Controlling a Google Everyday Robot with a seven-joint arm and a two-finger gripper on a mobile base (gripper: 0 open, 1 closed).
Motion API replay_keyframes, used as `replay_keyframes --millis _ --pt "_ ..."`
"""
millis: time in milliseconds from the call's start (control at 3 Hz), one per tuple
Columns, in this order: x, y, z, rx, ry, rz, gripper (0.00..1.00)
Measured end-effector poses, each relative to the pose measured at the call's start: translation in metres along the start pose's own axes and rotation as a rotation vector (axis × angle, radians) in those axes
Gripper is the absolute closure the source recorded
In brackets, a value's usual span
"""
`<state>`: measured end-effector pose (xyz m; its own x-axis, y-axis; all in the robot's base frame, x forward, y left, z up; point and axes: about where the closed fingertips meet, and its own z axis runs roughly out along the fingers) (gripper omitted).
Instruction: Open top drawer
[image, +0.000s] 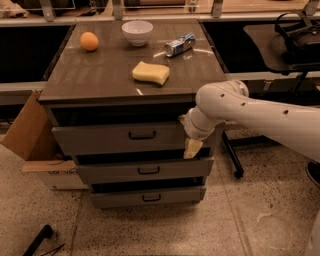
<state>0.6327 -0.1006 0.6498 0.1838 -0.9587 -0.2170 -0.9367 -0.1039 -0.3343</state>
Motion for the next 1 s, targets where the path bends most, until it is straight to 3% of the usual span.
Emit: replay_keyframes --millis 667,1000 --pt "0.006 0.019 -0.023 0.019 0.004 0.0 0.71" --pt "0.006 0.025 -0.034 0.028 -0.01 0.003 1.0"
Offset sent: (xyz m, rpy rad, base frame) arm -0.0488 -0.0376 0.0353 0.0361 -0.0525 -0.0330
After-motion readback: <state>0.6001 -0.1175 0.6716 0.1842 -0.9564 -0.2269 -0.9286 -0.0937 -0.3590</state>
